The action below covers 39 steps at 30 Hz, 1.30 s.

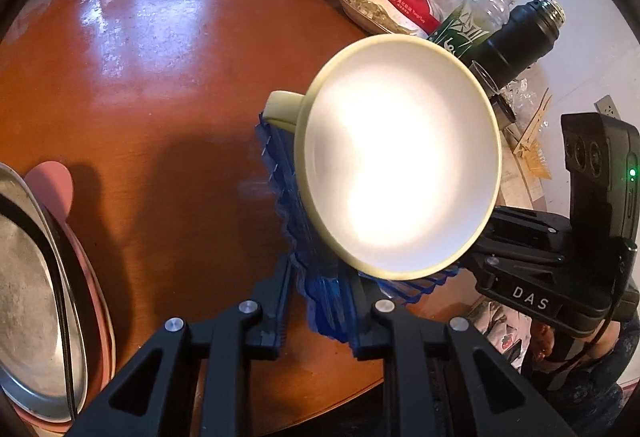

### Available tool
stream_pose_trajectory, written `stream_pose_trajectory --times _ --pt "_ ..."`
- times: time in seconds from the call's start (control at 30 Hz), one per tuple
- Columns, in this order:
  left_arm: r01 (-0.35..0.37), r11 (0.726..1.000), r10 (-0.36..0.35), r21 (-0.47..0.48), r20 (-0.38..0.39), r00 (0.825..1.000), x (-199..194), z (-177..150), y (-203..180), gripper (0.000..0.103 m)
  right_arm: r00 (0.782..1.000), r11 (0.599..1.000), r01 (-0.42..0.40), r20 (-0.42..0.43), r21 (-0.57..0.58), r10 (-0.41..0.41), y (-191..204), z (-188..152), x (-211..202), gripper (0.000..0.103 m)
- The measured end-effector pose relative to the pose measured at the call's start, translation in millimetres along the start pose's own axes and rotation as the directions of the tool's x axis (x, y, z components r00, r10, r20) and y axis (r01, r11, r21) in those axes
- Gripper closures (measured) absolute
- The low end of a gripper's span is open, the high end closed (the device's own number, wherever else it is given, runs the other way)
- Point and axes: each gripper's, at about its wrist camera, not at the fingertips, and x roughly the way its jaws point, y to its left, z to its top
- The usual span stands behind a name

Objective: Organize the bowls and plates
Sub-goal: 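Carry the bowl and glass dishes over the plate stack and lower them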

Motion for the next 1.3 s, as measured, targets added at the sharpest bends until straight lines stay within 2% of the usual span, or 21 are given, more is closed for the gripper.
stream_pose_trajectory --times 0.27,0.6,0.97,1.3 --pt "0.000 1.000 0.000 -0.004 0.046 0.999 -24 1 1 0.080 1.000 1.000 -0.019 0.022 -0.021 0.019 9 7 -15 0.090" --pt "-0.019 1.000 0.020 -0.014 0.125 0.992 -68 -4 14 0.080 0.997 0.997 -0.025 0.066 -0.077 0.030 38 29 -34 0.091" --pt "-0.048 0.998 0.055 -0.039 0.217 0.975 -127 -11 38 0.080 0.991 0.986 -0.040 0.121 -0.163 0.061 92 53 -55 0.090" --pt "-0.078 0.993 0.100 -0.091 0.260 0.961 -164 -27 70 0.080 0.988 0.970 -0.066 0.121 -0.233 0.096 139 64 -50 0.090"
